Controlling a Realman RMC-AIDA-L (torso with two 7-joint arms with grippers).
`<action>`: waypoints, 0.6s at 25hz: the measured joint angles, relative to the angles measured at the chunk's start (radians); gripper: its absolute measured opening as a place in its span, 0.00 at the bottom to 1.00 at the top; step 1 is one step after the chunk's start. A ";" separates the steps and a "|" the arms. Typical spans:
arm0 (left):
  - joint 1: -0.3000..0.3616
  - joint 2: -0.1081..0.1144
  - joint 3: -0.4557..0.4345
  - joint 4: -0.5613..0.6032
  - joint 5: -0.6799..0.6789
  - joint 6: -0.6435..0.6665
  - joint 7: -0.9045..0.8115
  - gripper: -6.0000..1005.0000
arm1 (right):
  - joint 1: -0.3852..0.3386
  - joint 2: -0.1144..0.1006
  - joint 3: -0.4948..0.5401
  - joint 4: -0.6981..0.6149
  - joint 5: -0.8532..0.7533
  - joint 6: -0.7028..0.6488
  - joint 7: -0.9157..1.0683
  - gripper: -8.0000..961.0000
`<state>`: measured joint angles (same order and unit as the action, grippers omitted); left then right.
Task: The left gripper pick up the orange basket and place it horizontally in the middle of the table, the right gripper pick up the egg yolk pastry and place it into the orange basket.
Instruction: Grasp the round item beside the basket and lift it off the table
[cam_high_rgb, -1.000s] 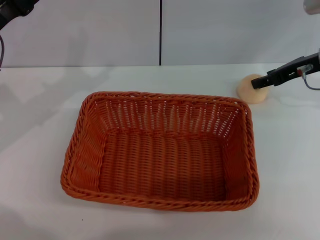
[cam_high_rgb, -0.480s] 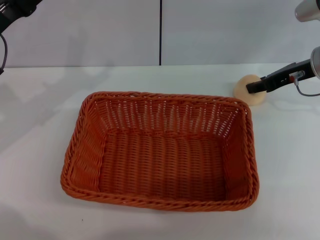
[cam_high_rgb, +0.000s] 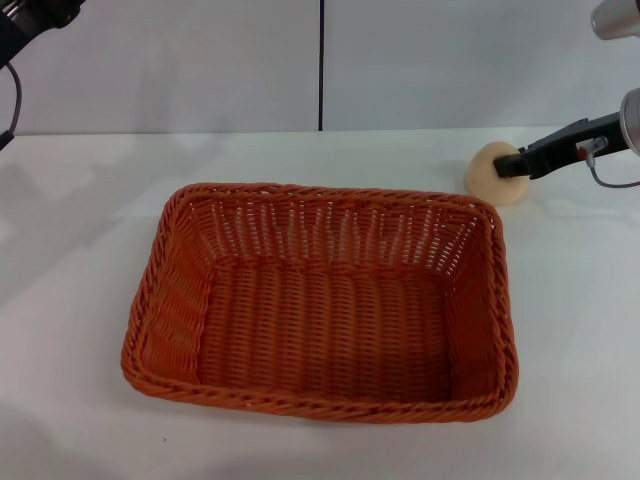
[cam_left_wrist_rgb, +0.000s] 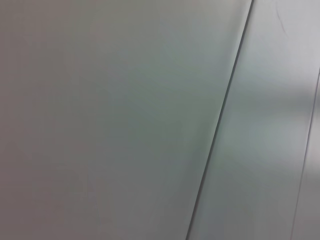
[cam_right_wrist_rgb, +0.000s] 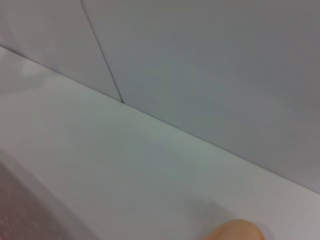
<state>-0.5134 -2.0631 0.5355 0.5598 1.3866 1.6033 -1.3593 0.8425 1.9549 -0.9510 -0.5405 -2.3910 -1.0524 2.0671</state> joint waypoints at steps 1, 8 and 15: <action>0.000 0.000 0.000 0.000 0.000 0.000 0.000 0.81 | 0.000 0.000 0.000 0.000 0.000 0.000 0.000 0.24; -0.005 0.000 0.001 0.000 0.000 -0.001 -0.002 0.81 | -0.078 0.023 0.000 -0.136 0.046 -0.022 -0.009 0.18; -0.004 0.001 0.001 0.000 0.001 -0.003 -0.003 0.81 | -0.223 0.054 0.031 -0.399 0.209 -0.141 -0.053 0.12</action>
<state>-0.5173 -2.0626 0.5369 0.5598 1.3873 1.6008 -1.3621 0.6198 2.0092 -0.9199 -0.9394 -2.1816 -1.1929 2.0144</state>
